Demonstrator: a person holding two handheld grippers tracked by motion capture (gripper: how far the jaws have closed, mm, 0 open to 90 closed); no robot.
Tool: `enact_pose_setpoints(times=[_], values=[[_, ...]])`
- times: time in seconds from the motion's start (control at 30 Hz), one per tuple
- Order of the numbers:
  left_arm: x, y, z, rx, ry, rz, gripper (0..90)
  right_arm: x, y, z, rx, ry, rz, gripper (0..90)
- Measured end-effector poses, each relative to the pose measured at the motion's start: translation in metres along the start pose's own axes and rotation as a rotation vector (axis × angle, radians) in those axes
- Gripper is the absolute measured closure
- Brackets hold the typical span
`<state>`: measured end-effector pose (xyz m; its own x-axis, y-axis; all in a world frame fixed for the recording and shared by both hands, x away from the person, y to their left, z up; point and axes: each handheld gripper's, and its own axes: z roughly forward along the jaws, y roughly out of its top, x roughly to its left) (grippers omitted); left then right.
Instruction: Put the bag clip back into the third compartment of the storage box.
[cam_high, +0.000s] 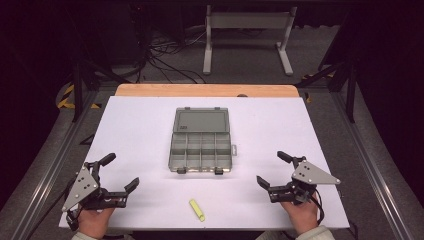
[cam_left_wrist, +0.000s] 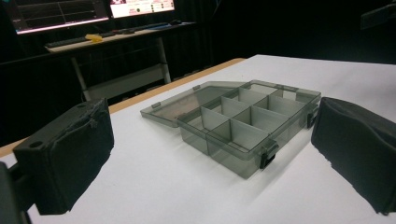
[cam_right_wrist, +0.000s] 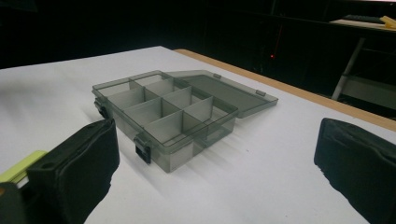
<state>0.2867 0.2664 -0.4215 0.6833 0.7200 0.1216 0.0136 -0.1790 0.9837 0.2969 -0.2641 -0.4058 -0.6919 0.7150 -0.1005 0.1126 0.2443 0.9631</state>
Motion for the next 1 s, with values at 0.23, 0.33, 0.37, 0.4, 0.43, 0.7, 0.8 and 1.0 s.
enact_pose_setpoints(times=[0.23,0.33,0.37,0.4,0.43,0.7,0.8,1.0], values=[[-0.001,0.0,0.0,-0.003,0.002,-0.002,0.0,0.004,0.009,0.009,0.019,0.017,0.01,0.9],[-0.001,0.0,0.0,-0.004,0.005,0.003,0.0,0.008,0.014,0.014,0.019,0.034,0.01,0.9],[-0.001,0.0,0.0,-0.003,0.004,0.001,0.0,0.009,0.015,0.016,0.02,0.04,0.013,0.9],[0.0,0.0,0.0,-0.004,0.005,0.003,0.0,0.012,0.017,0.019,0.025,0.052,0.014,1.0],[0.0,0.0,0.0,-0.004,0.005,0.003,0.0,0.014,0.019,0.021,0.025,0.059,0.01,1.1],[0.0,0.001,-0.001,-0.002,0.006,0.011,0.0,0.03,0.033,0.037,0.031,0.11,-0.017,1.2],[0.0,0.001,-0.001,-0.003,0.005,0.012,0.0,0.034,0.037,0.042,0.032,0.128,-0.027,1.1],[0.0,0.001,-0.001,-0.002,0.004,0.013,0.0,0.043,0.041,0.052,0.039,0.163,-0.043,1.2]])
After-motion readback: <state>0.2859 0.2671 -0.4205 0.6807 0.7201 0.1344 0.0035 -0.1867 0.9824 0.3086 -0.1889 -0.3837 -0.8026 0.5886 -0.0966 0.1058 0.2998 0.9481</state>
